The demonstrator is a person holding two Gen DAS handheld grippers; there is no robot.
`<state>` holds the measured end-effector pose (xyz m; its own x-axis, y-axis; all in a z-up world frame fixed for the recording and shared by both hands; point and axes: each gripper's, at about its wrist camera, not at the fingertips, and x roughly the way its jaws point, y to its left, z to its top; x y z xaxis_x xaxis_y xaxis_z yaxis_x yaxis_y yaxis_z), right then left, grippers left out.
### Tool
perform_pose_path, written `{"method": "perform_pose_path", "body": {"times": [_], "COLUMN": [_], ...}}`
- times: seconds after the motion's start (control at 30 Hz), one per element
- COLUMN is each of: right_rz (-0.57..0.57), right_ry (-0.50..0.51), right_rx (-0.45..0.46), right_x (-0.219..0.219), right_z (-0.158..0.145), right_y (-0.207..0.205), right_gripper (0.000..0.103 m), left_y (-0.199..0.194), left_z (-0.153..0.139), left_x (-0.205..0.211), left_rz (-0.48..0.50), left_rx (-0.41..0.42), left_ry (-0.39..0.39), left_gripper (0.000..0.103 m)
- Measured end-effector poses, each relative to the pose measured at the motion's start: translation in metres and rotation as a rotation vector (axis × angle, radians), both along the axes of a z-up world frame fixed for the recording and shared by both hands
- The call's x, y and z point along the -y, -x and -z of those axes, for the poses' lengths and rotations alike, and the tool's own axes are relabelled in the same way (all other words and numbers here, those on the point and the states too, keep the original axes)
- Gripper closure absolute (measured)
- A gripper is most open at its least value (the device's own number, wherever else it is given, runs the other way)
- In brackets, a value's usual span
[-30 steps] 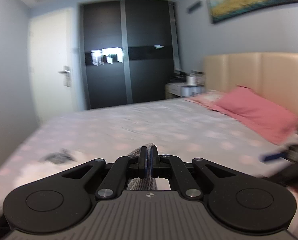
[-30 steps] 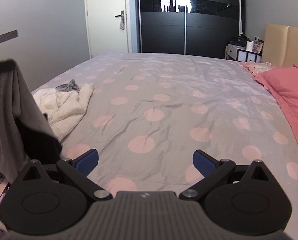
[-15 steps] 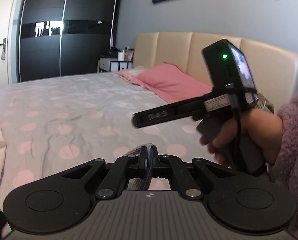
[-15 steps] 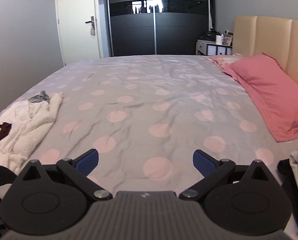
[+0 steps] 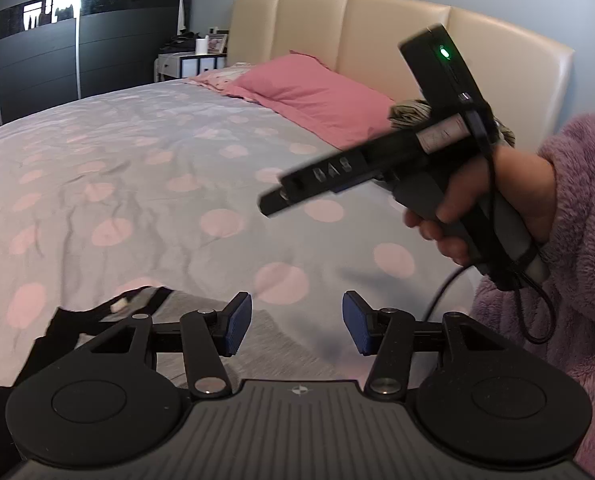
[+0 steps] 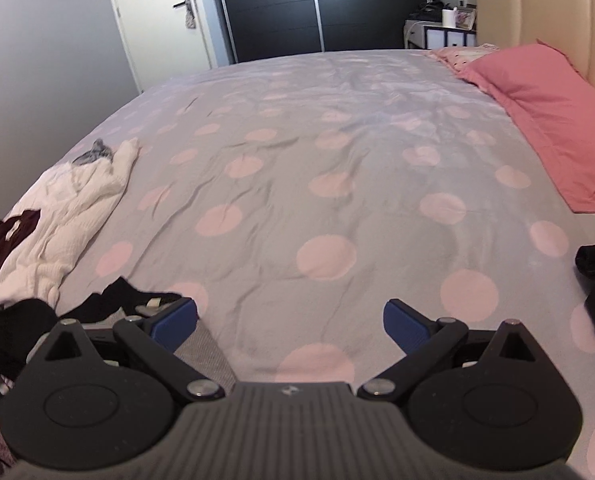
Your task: Fold clothes
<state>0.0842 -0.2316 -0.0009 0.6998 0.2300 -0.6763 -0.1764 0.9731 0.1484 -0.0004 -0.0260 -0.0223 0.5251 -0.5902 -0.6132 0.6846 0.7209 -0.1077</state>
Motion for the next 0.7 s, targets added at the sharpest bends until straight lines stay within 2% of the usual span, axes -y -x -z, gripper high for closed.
{"method": "perform_pose_path", "body": {"times": [0.1,0.23,0.37,0.5,0.6,0.7], "right_rz": [-0.041,-0.076,-0.117,-0.158,-0.189,-0.213], "right_ry": [-0.002,0.007,0.03,0.042,0.047,0.05], "right_rx": [-0.022,-0.047,-0.063,-0.071,-0.074,-0.073], "right_x": [-0.008,-0.018,-0.028,-0.037,-0.045,-0.051], "right_z": [0.004,0.009,0.013,0.016,0.017,0.017], "right_y": [-0.001,-0.003,-0.003,-0.002,-0.002,-0.003], "right_gripper": [0.019,0.019,0.019,0.019,0.018,0.018], "left_y": [-0.012,-0.041,-0.069,-0.091,-0.108,-0.116], "left_z": [0.003,0.011,0.02,0.032,0.048,0.063], "left_x": [-0.015,-0.045,-0.083,-0.121,-0.144,-0.163], "left_rz": [-0.064,-0.225,-0.429,-0.592,-0.682,-0.766], "left_rx": [0.001,-0.004,-0.057,-0.066,-0.078,-0.146], "left_ry": [-0.023,-0.105,-0.213,-0.234,-0.274,-0.35], "left_gripper": [0.054,0.054,0.054,0.045,0.044,0.044]}}
